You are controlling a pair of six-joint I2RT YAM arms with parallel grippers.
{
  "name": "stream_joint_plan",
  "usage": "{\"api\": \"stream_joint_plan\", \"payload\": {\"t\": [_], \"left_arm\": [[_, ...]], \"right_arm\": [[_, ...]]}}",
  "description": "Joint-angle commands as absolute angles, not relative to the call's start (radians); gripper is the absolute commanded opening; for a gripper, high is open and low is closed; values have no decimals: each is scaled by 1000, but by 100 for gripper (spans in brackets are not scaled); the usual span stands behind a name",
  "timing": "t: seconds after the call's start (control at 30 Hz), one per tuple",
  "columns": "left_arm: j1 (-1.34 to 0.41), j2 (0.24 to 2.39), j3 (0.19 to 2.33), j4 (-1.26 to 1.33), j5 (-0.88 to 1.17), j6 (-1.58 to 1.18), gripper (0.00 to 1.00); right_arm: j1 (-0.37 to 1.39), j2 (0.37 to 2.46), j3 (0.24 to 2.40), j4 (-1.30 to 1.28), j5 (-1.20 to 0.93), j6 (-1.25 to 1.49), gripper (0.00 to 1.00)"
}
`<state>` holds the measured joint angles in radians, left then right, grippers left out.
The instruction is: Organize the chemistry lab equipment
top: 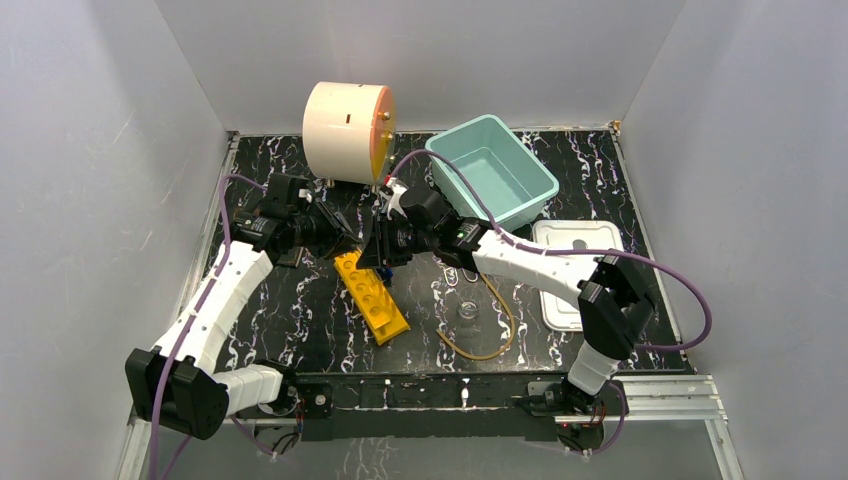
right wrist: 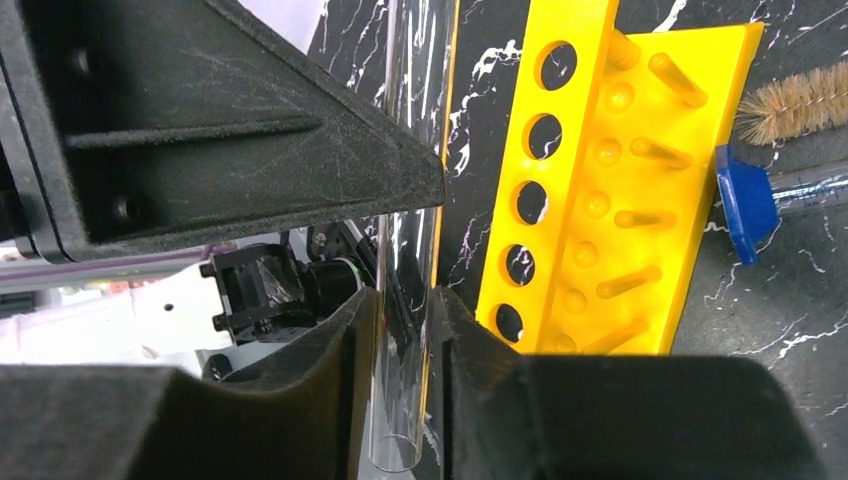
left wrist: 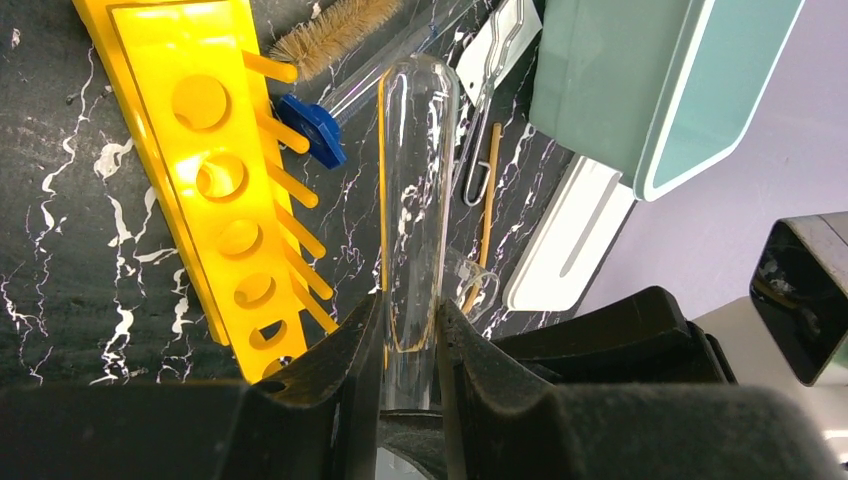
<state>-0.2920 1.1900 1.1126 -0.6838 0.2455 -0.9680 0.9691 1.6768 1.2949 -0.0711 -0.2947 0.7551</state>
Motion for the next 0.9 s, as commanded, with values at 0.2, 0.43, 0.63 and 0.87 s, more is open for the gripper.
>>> {"api": "stream_joint_plan", "payload": {"t": [0.2, 0.43, 0.63, 0.87], "left_arm": [[-296, 1167, 1153, -679, 290, -941, 42], [-281, 1177, 1229, -731, 309, -860, 79], [-267, 1215, 1251, -686, 489, -832, 90], [-197, 1226, 1271, -655, 705, -773, 84]], "right_arm": [[971, 1634, 1295, 39, -316, 706, 23], [946, 1547, 1257, 3, -343, 569, 24], [912, 1486, 1264, -123, -423, 435, 24], [843, 1443, 1264, -251, -531, 330, 23]]}}
